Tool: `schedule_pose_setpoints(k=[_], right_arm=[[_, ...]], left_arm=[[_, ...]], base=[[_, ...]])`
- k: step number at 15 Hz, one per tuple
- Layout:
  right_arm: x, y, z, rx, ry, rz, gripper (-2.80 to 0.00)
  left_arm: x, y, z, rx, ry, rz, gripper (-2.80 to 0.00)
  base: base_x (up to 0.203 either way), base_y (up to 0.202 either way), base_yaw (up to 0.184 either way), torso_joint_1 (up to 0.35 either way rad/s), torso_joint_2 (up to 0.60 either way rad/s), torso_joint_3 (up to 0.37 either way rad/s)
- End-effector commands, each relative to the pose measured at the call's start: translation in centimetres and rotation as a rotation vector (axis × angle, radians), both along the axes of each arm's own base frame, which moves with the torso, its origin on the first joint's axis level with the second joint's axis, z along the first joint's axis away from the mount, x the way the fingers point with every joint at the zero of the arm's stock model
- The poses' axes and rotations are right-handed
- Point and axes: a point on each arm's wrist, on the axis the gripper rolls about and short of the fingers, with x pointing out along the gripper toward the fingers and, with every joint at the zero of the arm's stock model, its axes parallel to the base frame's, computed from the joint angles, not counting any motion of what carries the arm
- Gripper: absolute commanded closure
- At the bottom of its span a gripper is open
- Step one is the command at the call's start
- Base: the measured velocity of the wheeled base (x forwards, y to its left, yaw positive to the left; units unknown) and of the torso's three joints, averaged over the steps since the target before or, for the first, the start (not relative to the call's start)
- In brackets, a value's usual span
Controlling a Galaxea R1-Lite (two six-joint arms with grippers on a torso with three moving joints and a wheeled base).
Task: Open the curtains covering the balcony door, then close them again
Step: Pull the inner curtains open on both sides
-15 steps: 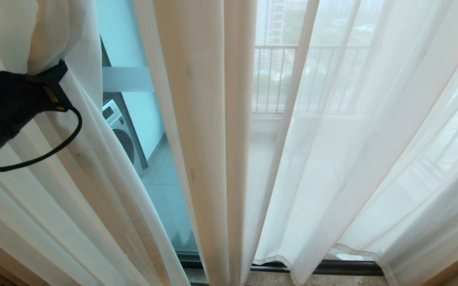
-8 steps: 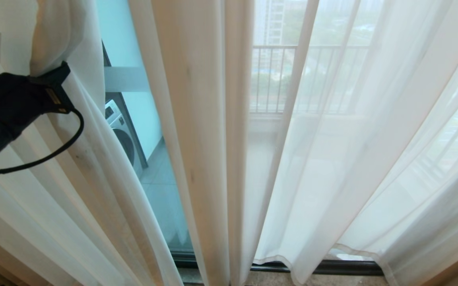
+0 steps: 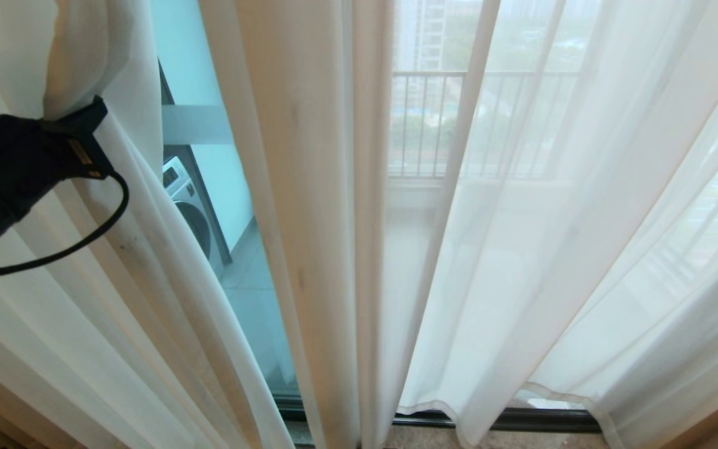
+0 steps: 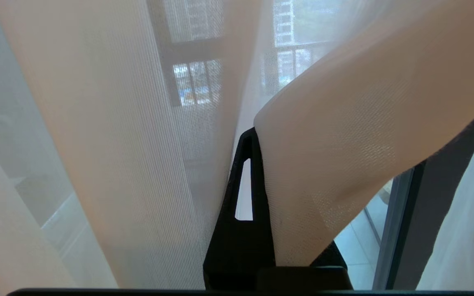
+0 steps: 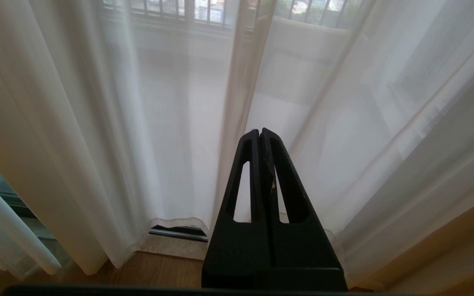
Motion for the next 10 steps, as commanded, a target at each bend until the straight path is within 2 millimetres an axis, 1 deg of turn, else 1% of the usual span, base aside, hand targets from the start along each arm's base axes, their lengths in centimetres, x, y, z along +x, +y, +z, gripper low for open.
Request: schedule_pose_setpoints(k=[1, 6, 8, 10], right_arm=[[-0.02, 0.00, 0.00, -0.001, -0.003, 0.002, 0.00], [-0.04, 0.00, 0.00, -0.001, -0.005, 0.002, 0.00], [-0.04, 0.00, 0.00, -0.001, -0.005, 0.002, 0.00], [-0.04, 0.00, 0.00, -0.001, -0.005, 0.002, 0.00]], left_arm=[[-0.13, -0.07, 0.12, 0.001, -0.009, -0.004, 0.00], [-0.09, -0.30, 0.13, 0.001, -0.009, -0.014, 0.00], [-0.10, -0.29, 0.14, 0.000, -0.009, -0.012, 0.00], [-0.13, -0.29, 0.17, 0.000, -0.011, -0.012, 0.00]], base=[[0.000, 0.000, 0.000, 0.000, 0.00, 0.000], [0.000, 0.000, 0.000, 0.000, 0.00, 0.000], [0.002, 0.099, -0.008, 0.000, 0.00, 0.000], [0.000, 0.180, -0.004, 0.004, 0.00, -0.001]])
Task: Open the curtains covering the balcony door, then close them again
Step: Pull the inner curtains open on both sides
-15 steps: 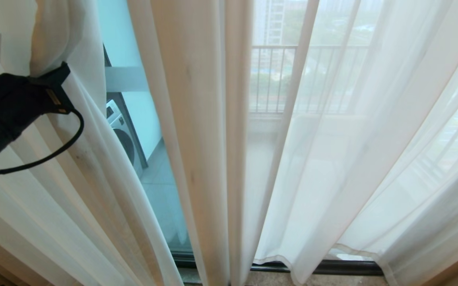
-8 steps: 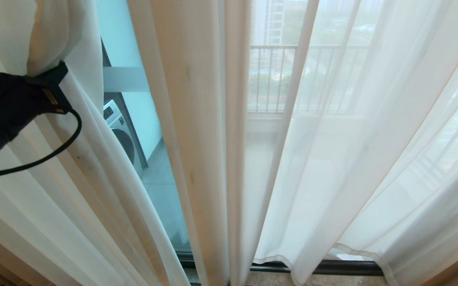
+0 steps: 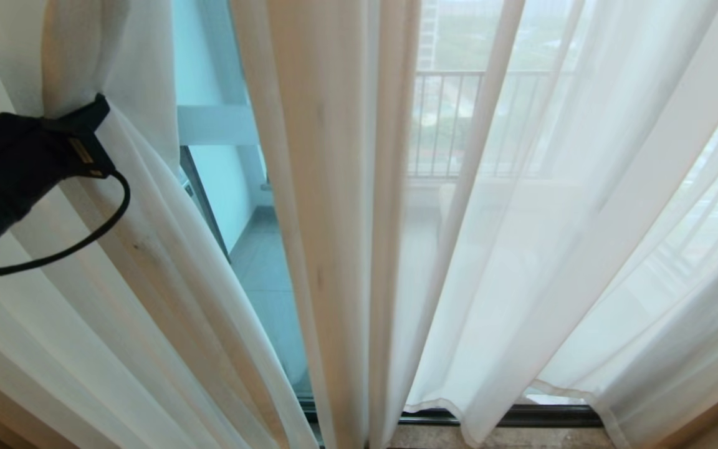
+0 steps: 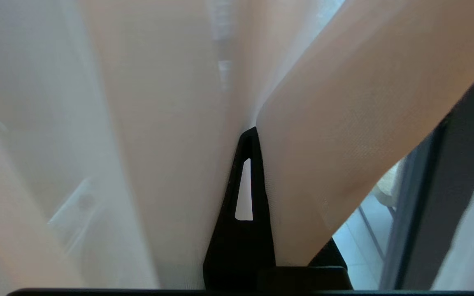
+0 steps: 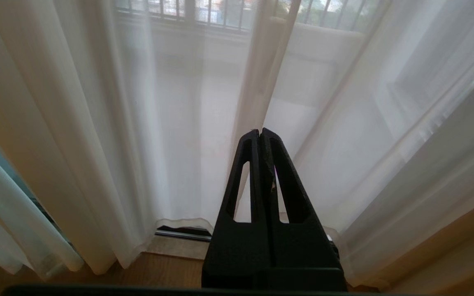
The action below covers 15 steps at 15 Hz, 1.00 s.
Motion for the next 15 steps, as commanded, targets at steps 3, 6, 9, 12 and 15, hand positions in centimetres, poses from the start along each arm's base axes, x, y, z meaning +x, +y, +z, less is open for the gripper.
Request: schedule_pose_setpoints(k=[3, 6, 9, 12, 15], right_arm=[[0.00, 0.00, 0.01, -0.001, -0.002, 0.002, 0.00], [0.00, 0.00, -0.01, -0.001, 0.000, 0.002, 0.00], [0.00, 0.00, -0.01, -0.001, 0.000, 0.002, 0.00], [0.00, 0.00, -0.01, -0.001, 0.000, 0.002, 0.00], [-0.01, 0.00, -0.01, -0.001, -0.001, 0.000, 0.00]], left_arm=[[-0.07, -0.02, 0.15, 0.001, -0.009, -0.002, 0.00], [-0.07, -0.02, 0.19, 0.001, -0.011, -0.002, 0.00], [-0.03, -0.02, 0.11, 0.000, -0.008, 0.000, 0.00], [0.01, -0.02, 0.07, 0.001, -0.006, -0.002, 0.00], [0.02, 0.06, 0.07, 0.000, -0.006, 0.003, 0.00]], base=[[0.000, 0.193, 0.003, 0.005, 0.00, 0.002], [0.000, 0.191, 0.001, -0.002, 0.00, 0.002], [0.000, 0.192, 0.001, 0.003, 0.00, 0.001], [0.000, 0.190, -0.001, 0.001, 0.00, 0.004], [0.000, 0.192, 0.001, 0.000, 0.00, 0.000]])
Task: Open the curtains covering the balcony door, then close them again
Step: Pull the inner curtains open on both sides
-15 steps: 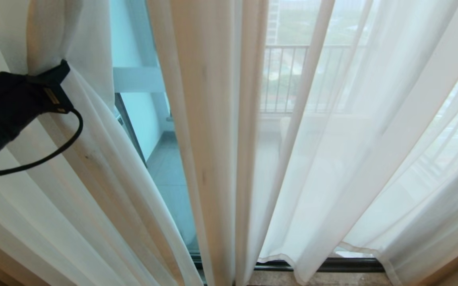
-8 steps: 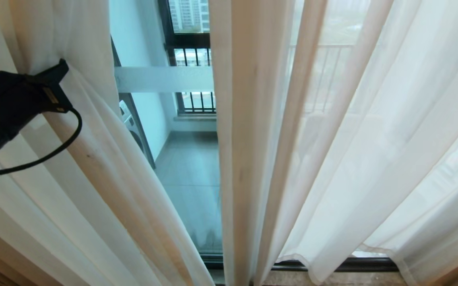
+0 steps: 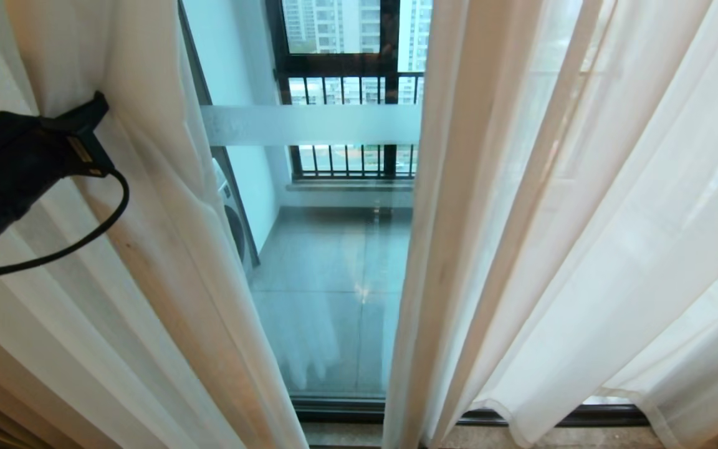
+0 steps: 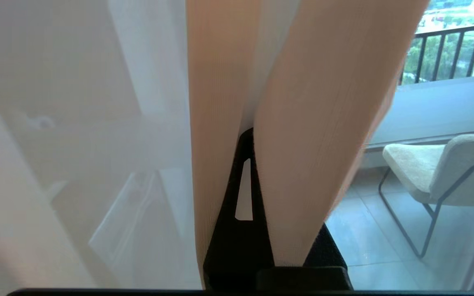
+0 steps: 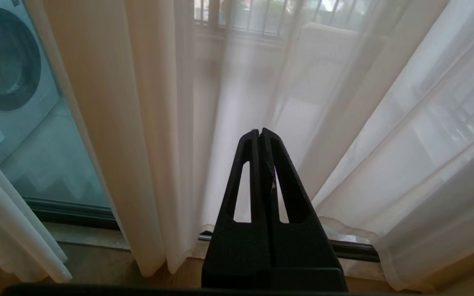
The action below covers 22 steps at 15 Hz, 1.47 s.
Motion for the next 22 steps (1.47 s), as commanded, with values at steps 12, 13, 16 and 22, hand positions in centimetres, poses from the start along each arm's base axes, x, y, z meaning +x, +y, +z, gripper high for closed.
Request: schedule_pose_setpoints(k=[12, 13, 16, 22], right_arm=[[-0.01, 0.00, 0.01, -0.001, -0.003, 0.001, 0.00], [-0.01, 0.00, 0.00, -0.001, -0.002, 0.001, 0.00], [-0.01, 0.00, 0.02, -0.001, -0.004, 0.001, 0.00], [-0.01, 0.00, 0.01, -0.001, -0.003, 0.001, 0.00]], left_arm=[[-0.07, 0.09, 0.13, 0.001, -0.008, 0.004, 0.00], [-0.07, 0.09, 0.13, 0.001, -0.008, 0.004, 0.00], [-0.07, 0.09, 0.18, 0.001, -0.010, 0.002, 0.00], [-0.06, 0.12, 0.26, 0.001, -0.013, 0.004, 0.00]], base=[[0.000, 0.190, 0.002, 0.001, 0.00, 0.002], [0.000, 0.185, 0.001, 0.002, 0.00, 0.007], [0.000, 0.190, 0.002, 0.003, 0.00, 0.003], [0.000, 0.191, 0.001, 0.002, 0.00, 0.001]])
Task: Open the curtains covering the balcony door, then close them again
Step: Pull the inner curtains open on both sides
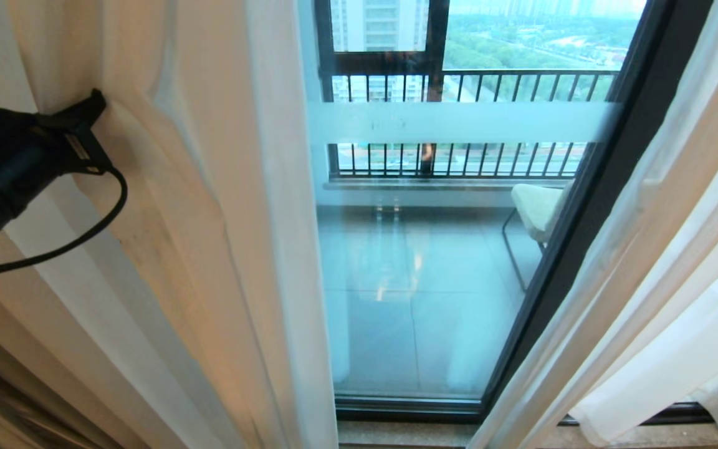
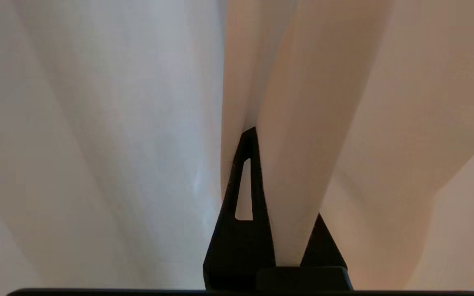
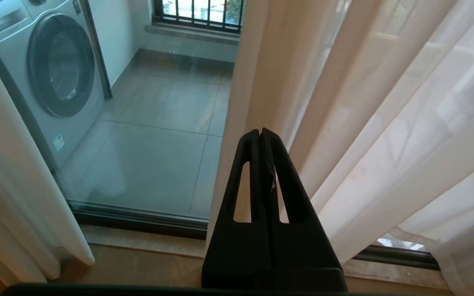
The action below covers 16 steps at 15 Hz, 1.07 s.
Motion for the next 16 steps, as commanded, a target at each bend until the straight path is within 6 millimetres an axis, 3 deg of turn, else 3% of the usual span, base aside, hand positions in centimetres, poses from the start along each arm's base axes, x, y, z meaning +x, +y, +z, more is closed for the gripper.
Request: schedule_pose_setpoints(k=[1, 13, 16], right_arm=[[0.00, 0.00, 0.01, -0.001, -0.002, 0.000, 0.00], [-0.01, 0.00, 0.01, -0.001, -0.003, 0.000, 0.00], [-0.02, 0.00, 0.01, -0.001, -0.003, 0.000, 0.00]], left_arm=[[0.00, 0.01, 0.05, 0.001, -0.006, 0.000, 0.00], [-0.01, 0.01, -0.13, 0.000, 0.000, 0.000, 0.00], [0.15, -0.02, -0.13, -0.001, 0.001, -0.003, 0.00]], base=[[0.000, 0.190, 0.004, 0.007, 0.00, 0.003], [0.000, 0.189, 0.001, 0.003, 0.00, 0.003], [0.000, 0.066, 0.000, 0.002, 0.00, 0.002]])
